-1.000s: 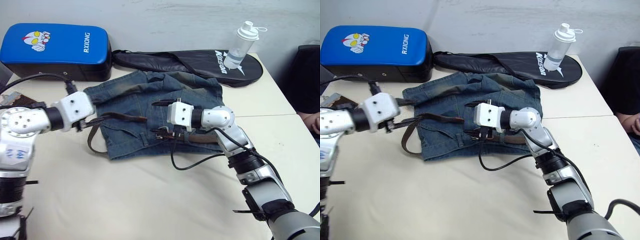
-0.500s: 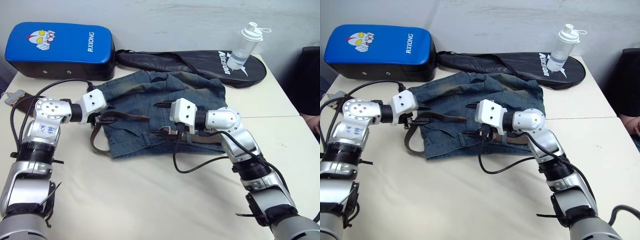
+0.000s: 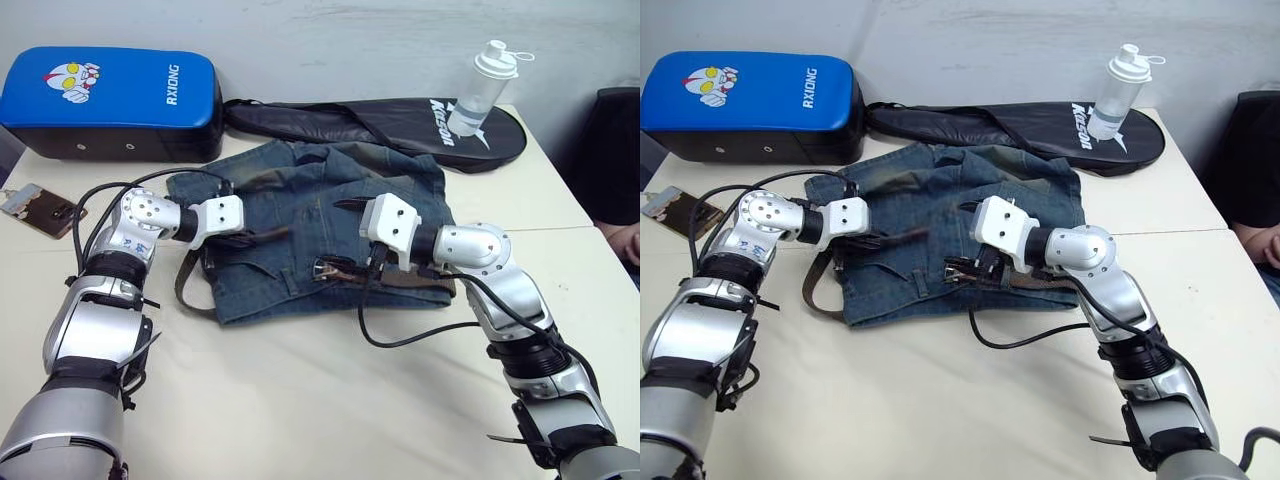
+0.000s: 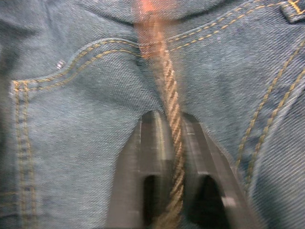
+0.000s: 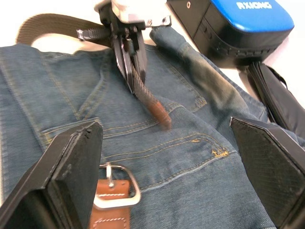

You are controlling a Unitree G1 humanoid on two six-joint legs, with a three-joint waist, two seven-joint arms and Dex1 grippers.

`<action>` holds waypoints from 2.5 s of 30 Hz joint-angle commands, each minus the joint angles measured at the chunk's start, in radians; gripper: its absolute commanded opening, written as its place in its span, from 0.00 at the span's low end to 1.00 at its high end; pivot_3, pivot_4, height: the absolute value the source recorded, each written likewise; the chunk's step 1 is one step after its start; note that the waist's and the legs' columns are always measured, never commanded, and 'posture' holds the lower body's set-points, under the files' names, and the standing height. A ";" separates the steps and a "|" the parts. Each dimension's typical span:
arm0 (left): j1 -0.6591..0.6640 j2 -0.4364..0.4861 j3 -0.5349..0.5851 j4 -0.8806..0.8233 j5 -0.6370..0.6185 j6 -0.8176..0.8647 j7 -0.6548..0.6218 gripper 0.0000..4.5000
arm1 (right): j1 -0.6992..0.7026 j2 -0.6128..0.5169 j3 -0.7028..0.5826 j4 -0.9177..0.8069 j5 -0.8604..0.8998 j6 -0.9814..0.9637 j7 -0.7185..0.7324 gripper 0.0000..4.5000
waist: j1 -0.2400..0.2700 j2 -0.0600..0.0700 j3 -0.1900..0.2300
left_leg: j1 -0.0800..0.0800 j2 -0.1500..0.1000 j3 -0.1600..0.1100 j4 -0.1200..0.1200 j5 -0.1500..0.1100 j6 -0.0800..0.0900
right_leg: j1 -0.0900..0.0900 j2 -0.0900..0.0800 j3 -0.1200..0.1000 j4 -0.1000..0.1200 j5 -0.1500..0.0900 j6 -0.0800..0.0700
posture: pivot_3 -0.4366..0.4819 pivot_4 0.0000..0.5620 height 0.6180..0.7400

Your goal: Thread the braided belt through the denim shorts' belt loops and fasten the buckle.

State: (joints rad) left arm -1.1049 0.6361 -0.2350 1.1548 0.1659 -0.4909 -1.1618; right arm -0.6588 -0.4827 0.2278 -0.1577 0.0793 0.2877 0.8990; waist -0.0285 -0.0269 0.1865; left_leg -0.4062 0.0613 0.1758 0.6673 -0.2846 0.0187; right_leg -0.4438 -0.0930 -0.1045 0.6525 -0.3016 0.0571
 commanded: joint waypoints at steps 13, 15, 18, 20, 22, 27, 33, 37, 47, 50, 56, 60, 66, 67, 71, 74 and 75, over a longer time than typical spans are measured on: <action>0.148 0.158 0.181 -0.407 -0.170 -0.018 -0.073 0.02 | -0.101 0.082 0.003 0.077 0.029 -0.068 0.007 1.00 | -0.006 0.000 0.000 | 0.000 0.001 0.000 0.001 0.000 0.000 | 0.000 0.000 0.000 0.001 0.000 0.000 | 0.48 0.27 1.00; 0.177 0.164 0.186 -0.476 -0.182 0.011 -0.068 0.02 | -0.108 0.088 0.007 0.092 0.030 -0.087 0.018 1.00 | -0.005 0.000 0.000 | 0.000 0.001 0.000 0.001 0.000 0.000 | 0.000 0.000 0.000 0.001 0.000 0.000 | 0.48 0.27 1.00; 0.225 0.169 0.181 -0.567 -0.179 0.032 -0.052 0.02 | -0.129 0.107 0.024 0.132 0.024 -0.130 0.037 1.00 | -0.003 0.000 0.000 | 0.000 0.001 0.000 0.002 0.000 0.000 | 0.000 -0.001 0.000 0.002 0.000 0.000 | 0.48 0.27 1.00; 0.248 0.166 0.177 -0.607 -0.179 0.048 -0.039 0.02 | -0.152 0.137 0.045 0.194 0.004 -0.169 0.033 1.00 | -0.003 0.000 0.000 | 0.000 0.001 0.000 0.002 0.000 0.000 | 0.000 -0.001 0.000 0.002 0.000 0.000 | 0.48 0.27 1.00; 0.264 0.162 0.174 -0.635 -0.179 0.063 -0.027 0.02 | -0.188 0.182 0.071 0.296 -0.025 -0.226 0.015 1.00 | -0.005 0.000 0.000 | 0.000 0.001 0.000 0.002 0.000 0.000 | 0.000 0.000 0.000 0.002 0.000 0.000 | 0.48 0.27 1.00; 0.278 0.164 0.169 -0.655 -0.174 0.079 -0.015 0.02 | -0.263 0.263 0.093 0.526 -0.087 -0.371 -0.026 1.00 | -0.006 0.000 0.000 | 0.000 0.001 0.000 0.002 0.000 0.000 | 0.000 0.000 0.000 0.002 0.000 0.000 | 0.48 0.27 1.00; 0.281 0.166 0.168 -0.659 -0.174 0.092 -0.010 0.00 | -0.333 0.312 0.101 0.715 -0.138 -0.510 -0.048 0.60 | -0.006 0.000 0.000 | 0.000 0.001 0.001 0.003 0.000 0.000 | 0.000 -0.001 0.000 0.003 0.000 0.000 | 0.48 0.27 1.00; 0.280 0.165 0.176 -0.650 -0.188 0.138 -0.013 0.00 | -0.341 0.313 0.091 0.740 -0.128 -0.549 -0.033 0.18 | -0.007 0.000 0.000 | 0.000 0.001 0.001 0.003 0.000 0.000 | 0.000 -0.001 0.000 0.003 0.000 0.000 | 0.48 0.27 1.00; 0.300 0.253 0.377 -0.771 -0.360 0.591 0.086 0.75 | -0.380 0.296 0.104 0.860 -0.223 -0.771 -0.140 0.00 | -0.023 0.000 0.000 | 0.000 0.001 0.000 0.003 0.000 0.000 | 0.000 -0.002 0.001 0.004 0.000 0.000 | 0.48 0.27 1.00; 0.423 0.382 0.502 -0.989 -0.466 1.000 0.094 0.99 | -0.406 0.299 0.103 0.934 -0.275 -0.911 -0.237 0.00 | -0.043 0.000 0.000 | 0.000 0.002 0.000 0.001 0.000 0.000 | -0.001 -0.004 0.001 0.004 0.000 0.000 | 0.48 0.27 1.00; 0.591 0.434 0.946 -1.487 -0.935 2.007 0.098 0.99 | -0.451 0.253 0.152 1.019 -0.483 -1.209 -0.478 0.00 | -0.056 0.000 0.000 | 0.001 0.002 -0.003 0.000 0.000 -0.002 | -0.001 -0.004 0.010 0.006 -0.005 -0.001 | 0.48 0.27 1.00; 0.836 0.422 1.038 -1.476 -1.465 2.105 0.389 0.99 | -0.462 0.234 0.171 1.027 -0.586 -1.343 -0.617 0.00 | -0.056 0.000 0.000 | 0.004 0.001 -0.005 0.000 -0.001 -0.004 | 0.001 -0.003 0.020 0.007 -0.006 0.001 | 0.48 0.27 1.00; 1.181 0.447 0.863 -1.501 -2.138 1.672 0.972 0.99 | -0.462 0.214 0.170 1.008 -0.638 -1.452 -0.717 0.00 | -0.054 -0.003 0.000 | 0.020 0.002 -0.016 -0.003 -0.005 -0.013 | 0.016 -0.001 0.034 0.009 -0.013 -0.003 | 0.48 0.27 1.00; 1.186 0.423 0.847 -1.519 -2.138 1.631 0.996 0.99 | -0.461 0.210 0.171 1.006 -0.642 -1.458 -0.724 0.00 | -0.051 -0.003 0.000 | 0.020 0.001 -0.017 -0.003 -0.005 -0.013 | 0.016 -0.001 0.034 0.008 -0.013 -0.004 | 0.48 0.27 1.00; 1.098 0.211 0.741 -1.580 -2.138 1.468 1.184 0.99 | -0.452 0.191 0.171 0.986 -0.647 -1.470 -0.733 0.00 | -0.048 -0.004 0.000 | 0.019 -0.002 -0.019 -0.002 -0.004 -0.013 | 0.018 -0.001 0.034 0.007 -0.013 -0.004 | 0.48 0.27 1.00; 1.031 0.075 0.689 -1.613 -2.138 1.396 1.314 0.99 | -0.436 0.179 0.171 0.965 -0.638 -1.463 -0.723 0.00 | -0.047 -0.005 -0.001 | 0.018 -0.001 -0.020 -0.001 -0.004 -0.013 | 0.019 0.000 0.034 0.008 -0.013 -0.003 | 0.48 0.27 1.00; 1.013 0.041 0.681 -1.614 -2.138 1.381 1.362 0.99 | -0.430 0.175 0.171 0.957 -0.633 -1.461 -0.720 0.00 | -0.046 -0.005 -0.001 | 0.018 -0.001 -0.020 -0.001 -0.004 -0.013 | 0.020 0.001 0.034 0.008 -0.013 -0.003 | 0.48 0.27 1.00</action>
State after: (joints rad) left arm -0.0738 0.6875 0.4429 -0.4197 -1.9515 0.9294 0.1438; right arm -1.0878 -0.3034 0.4101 0.8427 -0.5782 -1.1600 0.1839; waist -0.0748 -0.0320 0.1857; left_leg -0.3883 0.0603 0.1561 0.6662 -0.2880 0.0063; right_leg -0.4242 -0.0920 -0.0705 0.6606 -0.3144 0.0540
